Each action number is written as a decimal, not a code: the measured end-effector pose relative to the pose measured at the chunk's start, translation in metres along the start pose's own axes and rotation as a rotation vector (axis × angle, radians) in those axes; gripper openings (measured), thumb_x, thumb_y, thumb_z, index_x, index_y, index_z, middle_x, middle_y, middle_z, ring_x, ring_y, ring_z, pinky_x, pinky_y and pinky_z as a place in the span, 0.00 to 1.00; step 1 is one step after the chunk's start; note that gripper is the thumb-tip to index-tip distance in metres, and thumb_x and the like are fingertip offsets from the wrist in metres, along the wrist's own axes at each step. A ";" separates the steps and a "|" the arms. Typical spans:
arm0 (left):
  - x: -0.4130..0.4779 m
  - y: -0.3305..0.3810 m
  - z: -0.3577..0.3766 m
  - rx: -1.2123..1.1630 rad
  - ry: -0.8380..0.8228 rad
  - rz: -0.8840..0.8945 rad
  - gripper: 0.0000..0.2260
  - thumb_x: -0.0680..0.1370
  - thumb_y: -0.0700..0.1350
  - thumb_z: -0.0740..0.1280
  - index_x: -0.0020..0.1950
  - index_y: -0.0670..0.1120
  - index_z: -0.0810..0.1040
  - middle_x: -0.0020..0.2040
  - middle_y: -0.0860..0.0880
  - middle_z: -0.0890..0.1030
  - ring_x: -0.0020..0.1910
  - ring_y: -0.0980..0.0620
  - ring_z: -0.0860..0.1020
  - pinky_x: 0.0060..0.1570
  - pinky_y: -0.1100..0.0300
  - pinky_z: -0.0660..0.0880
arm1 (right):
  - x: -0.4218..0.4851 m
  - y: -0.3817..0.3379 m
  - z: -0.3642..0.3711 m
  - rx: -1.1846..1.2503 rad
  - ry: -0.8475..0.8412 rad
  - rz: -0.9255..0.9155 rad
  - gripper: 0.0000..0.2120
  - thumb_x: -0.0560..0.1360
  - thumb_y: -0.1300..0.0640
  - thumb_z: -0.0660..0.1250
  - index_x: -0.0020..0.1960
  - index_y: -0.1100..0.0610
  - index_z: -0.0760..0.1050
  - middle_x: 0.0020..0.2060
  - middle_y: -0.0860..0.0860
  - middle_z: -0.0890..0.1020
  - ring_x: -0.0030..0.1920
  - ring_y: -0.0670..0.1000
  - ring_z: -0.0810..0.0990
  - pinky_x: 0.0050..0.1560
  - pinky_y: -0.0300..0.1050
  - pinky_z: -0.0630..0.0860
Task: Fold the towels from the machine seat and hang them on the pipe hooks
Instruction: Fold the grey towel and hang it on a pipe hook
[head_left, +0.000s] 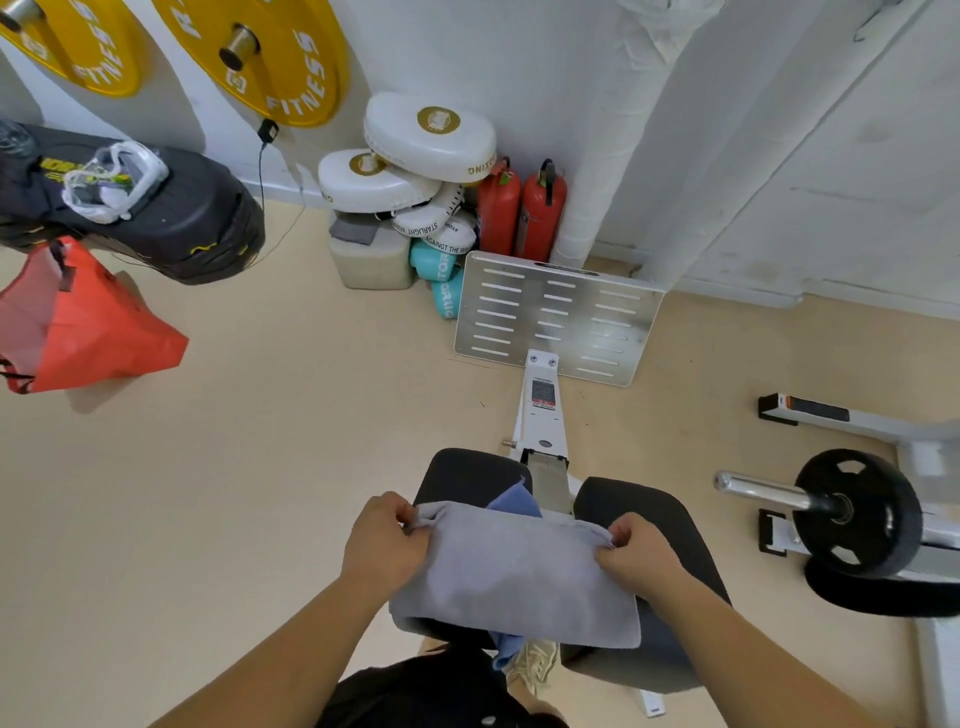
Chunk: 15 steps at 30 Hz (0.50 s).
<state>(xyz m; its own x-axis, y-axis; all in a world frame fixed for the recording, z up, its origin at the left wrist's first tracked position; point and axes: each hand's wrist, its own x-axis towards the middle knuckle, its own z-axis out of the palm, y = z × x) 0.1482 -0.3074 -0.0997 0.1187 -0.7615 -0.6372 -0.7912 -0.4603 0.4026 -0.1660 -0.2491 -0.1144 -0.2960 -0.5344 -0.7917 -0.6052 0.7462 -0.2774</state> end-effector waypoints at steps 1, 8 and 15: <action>-0.004 0.002 -0.001 -0.048 0.011 -0.015 0.04 0.75 0.47 0.68 0.44 0.51 0.74 0.43 0.51 0.80 0.41 0.51 0.79 0.39 0.60 0.72 | -0.005 0.002 -0.001 0.053 0.017 -0.004 0.06 0.76 0.58 0.69 0.47 0.55 0.72 0.43 0.53 0.77 0.42 0.49 0.75 0.43 0.42 0.76; -0.051 -0.005 -0.016 -0.279 0.073 0.045 0.07 0.79 0.45 0.67 0.49 0.44 0.72 0.46 0.43 0.79 0.41 0.49 0.75 0.41 0.57 0.72 | -0.057 0.015 -0.022 0.393 -0.121 -0.074 0.10 0.78 0.57 0.71 0.57 0.54 0.76 0.52 0.54 0.81 0.53 0.53 0.82 0.56 0.51 0.82; -0.084 -0.017 -0.052 -0.393 0.201 0.109 0.06 0.79 0.47 0.68 0.47 0.48 0.72 0.42 0.48 0.79 0.38 0.49 0.75 0.38 0.55 0.72 | -0.091 -0.010 0.004 0.557 -0.223 -0.130 0.10 0.81 0.51 0.67 0.61 0.51 0.74 0.55 0.53 0.81 0.54 0.55 0.85 0.47 0.52 0.86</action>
<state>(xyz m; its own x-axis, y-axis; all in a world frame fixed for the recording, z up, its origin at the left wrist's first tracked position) 0.1826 -0.2595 -0.0190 0.1926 -0.8707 -0.4525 -0.5227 -0.4813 0.7037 -0.1296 -0.2063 -0.0414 -0.0471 -0.5840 -0.8104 -0.1309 0.8079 -0.5746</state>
